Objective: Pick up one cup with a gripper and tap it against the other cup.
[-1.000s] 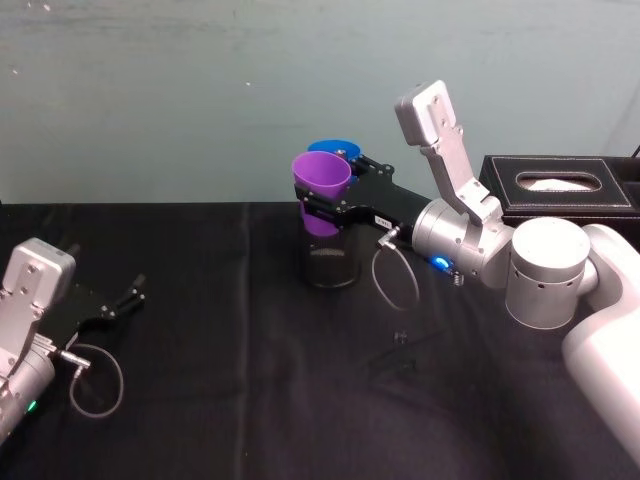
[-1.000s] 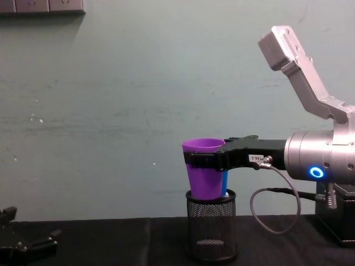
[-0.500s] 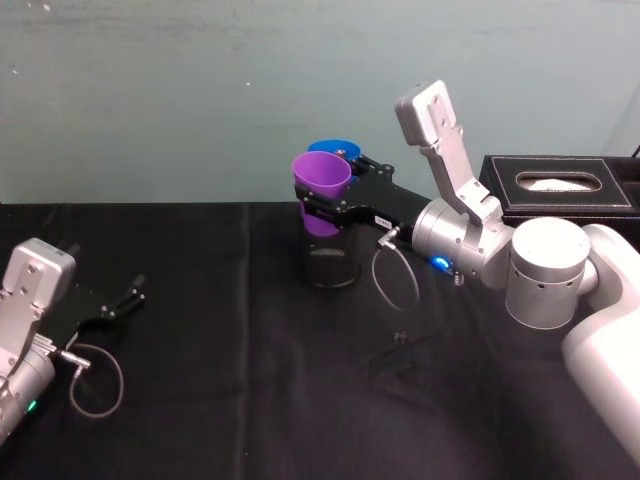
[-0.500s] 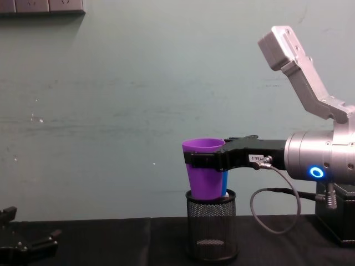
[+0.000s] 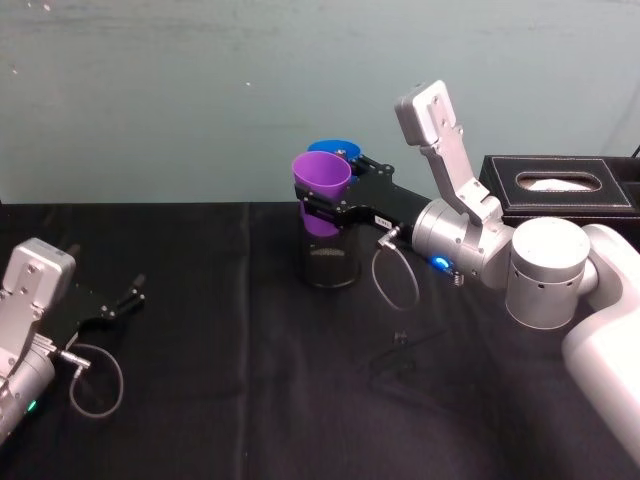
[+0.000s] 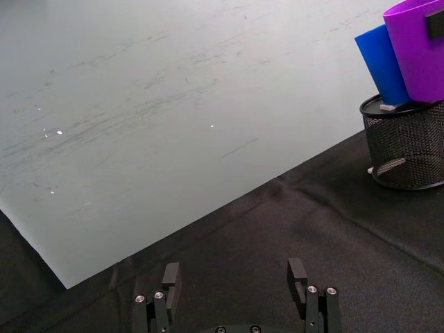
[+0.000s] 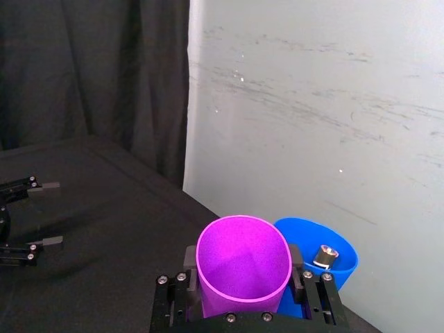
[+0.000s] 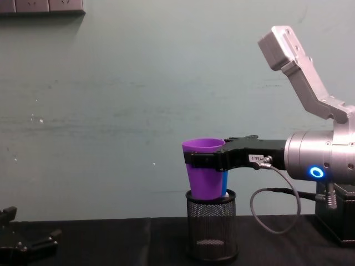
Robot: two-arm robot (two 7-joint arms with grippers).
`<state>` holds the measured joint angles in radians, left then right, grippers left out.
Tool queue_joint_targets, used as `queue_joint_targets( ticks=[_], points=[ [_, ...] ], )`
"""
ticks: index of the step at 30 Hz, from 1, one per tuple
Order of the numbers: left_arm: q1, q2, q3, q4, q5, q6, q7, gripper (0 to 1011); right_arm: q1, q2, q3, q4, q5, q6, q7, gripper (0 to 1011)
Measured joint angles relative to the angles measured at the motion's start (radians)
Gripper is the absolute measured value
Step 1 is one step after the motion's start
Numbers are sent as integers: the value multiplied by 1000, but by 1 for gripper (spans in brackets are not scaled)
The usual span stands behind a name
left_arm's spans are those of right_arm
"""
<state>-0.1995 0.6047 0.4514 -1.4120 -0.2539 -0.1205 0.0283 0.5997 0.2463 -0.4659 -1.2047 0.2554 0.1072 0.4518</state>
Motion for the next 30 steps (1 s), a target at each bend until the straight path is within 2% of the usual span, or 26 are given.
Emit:
queue_joint_targets(
  ticks=[30],
  points=[
    [0, 0, 0, 0, 0, 0, 0, 1000, 0, 0, 0, 0, 0, 0, 0, 739]
  ],
)
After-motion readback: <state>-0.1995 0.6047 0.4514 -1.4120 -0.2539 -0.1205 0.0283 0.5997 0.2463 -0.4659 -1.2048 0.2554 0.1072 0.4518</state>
